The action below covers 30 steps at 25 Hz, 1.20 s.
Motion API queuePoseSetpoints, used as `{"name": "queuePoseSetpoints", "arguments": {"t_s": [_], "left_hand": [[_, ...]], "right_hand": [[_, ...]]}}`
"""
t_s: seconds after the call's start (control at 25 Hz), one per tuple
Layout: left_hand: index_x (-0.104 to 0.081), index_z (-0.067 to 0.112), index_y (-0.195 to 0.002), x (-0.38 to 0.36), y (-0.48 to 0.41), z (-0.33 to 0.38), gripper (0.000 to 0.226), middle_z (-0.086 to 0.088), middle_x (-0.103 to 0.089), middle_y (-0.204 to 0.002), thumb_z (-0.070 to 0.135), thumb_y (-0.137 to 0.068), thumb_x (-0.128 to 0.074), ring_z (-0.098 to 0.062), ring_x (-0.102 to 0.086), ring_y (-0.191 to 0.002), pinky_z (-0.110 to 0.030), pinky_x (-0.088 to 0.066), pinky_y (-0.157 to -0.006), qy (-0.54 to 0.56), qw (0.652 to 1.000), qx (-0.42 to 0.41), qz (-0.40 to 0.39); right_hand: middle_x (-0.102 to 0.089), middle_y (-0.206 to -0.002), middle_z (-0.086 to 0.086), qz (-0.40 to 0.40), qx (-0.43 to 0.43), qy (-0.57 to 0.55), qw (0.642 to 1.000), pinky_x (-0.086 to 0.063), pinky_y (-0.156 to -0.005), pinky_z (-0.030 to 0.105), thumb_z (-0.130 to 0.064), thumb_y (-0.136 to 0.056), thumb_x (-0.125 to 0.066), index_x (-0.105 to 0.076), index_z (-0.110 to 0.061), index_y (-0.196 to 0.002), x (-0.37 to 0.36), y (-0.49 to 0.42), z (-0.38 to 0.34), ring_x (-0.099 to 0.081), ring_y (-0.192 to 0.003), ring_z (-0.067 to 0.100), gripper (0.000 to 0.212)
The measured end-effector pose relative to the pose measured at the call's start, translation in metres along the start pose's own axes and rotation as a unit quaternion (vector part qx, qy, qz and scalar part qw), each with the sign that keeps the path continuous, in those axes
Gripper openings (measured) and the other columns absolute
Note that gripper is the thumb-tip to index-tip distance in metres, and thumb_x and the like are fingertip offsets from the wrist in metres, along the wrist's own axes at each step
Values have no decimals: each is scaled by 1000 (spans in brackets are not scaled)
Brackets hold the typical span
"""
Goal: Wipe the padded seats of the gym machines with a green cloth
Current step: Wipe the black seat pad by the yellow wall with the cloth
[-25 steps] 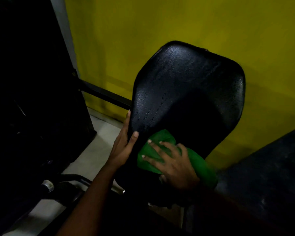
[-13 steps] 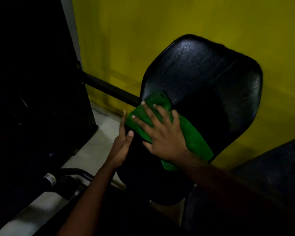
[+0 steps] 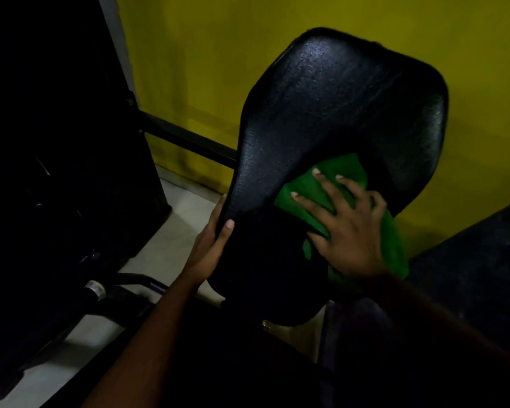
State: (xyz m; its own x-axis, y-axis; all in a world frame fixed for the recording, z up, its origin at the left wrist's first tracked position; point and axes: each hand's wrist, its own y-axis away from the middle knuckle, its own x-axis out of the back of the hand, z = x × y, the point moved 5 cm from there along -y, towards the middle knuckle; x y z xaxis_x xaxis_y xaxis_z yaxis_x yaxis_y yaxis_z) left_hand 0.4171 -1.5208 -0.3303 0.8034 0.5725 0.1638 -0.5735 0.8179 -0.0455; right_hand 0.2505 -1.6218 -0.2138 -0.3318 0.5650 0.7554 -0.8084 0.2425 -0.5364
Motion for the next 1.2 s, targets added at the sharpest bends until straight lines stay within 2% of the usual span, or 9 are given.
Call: {"name": "queuePoseSetpoints", "arguments": {"t_s": [0.2, 0.28, 0.44, 0.6, 0.72, 0.84, 0.96, 1.08, 1.2], "left_hand": [[-17, 62, -130, -2, -1, -13, 65, 28, -29, -146, 87, -70, -26, 6, -32, -131, -5, -28, -100, -9, 999, -24, 28], [-18, 59, -131, -2, -1, -14, 64, 35, -29, -140, 84, -73, -29, 13, -32, -129, 2, -27, -98, -3, 999, -39, 31], [-20, 56, -130, -2, 3, -17, 53, 24, -33, -141, 68, -79, -31, 13, -36, -121, 7, -28, -90, 0, 999, -26, 36], [-25, 60, -126, -3, 4, -17, 52, 25, -39, -137, 70, -75, -29, 2, -39, -127, -16, -32, -106, 46, 998, 3, 32], [-29, 58, -128, -1, 3, -20, 53, 31, -39, -137, 74, -77, -27, 0, -37, -131, -32, -28, -114, 74, 997, -2, 34], [-34, 51, -132, -2, 2, -27, 69, 19, -37, -145, 85, -72, -30, -3, -34, -137, -29, -27, -114, 111, 993, 1, 40], [-44, 38, -127, -2, 4, -30, 56, 12, -52, -133, 71, -85, -29, -11, -41, -134, -25, -37, -106, 179, 982, 52, 37], [-42, 24, -130, 3, 7, -25, 55, 11, -59, -112, 50, -90, -15, -3, -60, -109, -13, -48, -82, 255, 964, 58, 43], [-31, 28, -142, 12, 9, -33, 64, -3, -57, -128, 60, -88, -23, -11, -60, -112, -27, -49, -93, 282, 957, 53, 52]], "right_hand": [[-32, -148, -4, -27, -6, 26, 999, -27, -91, 45, -57, -59, -57, -40, -45, -134, -26, 40, -21, -32, -127, 22, 78], [-30, -148, -4, -40, 5, 15, 999, -27, -91, 45, -57, -63, -56, -41, -45, -134, -39, 63, -42, -32, -128, 21, 74], [-39, -145, -3, -5, 43, -46, 998, -29, -97, 44, -44, -83, -56, -49, -40, -131, -68, 123, -100, -36, -132, 20, 50], [-31, -149, -4, -24, 99, -72, 992, -38, -92, 48, -27, -91, -48, -56, -41, -124, -79, 141, -123, -36, -130, 20, 37], [-25, -152, -1, 20, 52, -37, 998, -27, -94, 50, -31, -73, -62, -48, -43, -129, -48, 62, -88, -27, -132, 26, 59], [-34, -150, 2, 21, -38, -27, 999, -20, -92, 45, -41, -61, -66, -44, -41, -131, -22, -37, -57, -25, -128, 27, 74], [-27, -153, 3, -37, 25, 15, 999, -20, -95, 48, -53, -65, -59, -34, -38, -140, -38, -37, -84, -20, -133, 27, 80], [-31, -152, 4, -54, 92, 14, 994, -23, -94, 47, -53, -68, -54, -36, -33, -140, -57, -2, -113, -24, -134, 26, 77], [-44, -144, 4, -18, 110, -36, 993, -29, -89, 43, -49, -81, -44, -51, -29, -132, -68, 27, -134, -35, -129, 26, 55]]}}
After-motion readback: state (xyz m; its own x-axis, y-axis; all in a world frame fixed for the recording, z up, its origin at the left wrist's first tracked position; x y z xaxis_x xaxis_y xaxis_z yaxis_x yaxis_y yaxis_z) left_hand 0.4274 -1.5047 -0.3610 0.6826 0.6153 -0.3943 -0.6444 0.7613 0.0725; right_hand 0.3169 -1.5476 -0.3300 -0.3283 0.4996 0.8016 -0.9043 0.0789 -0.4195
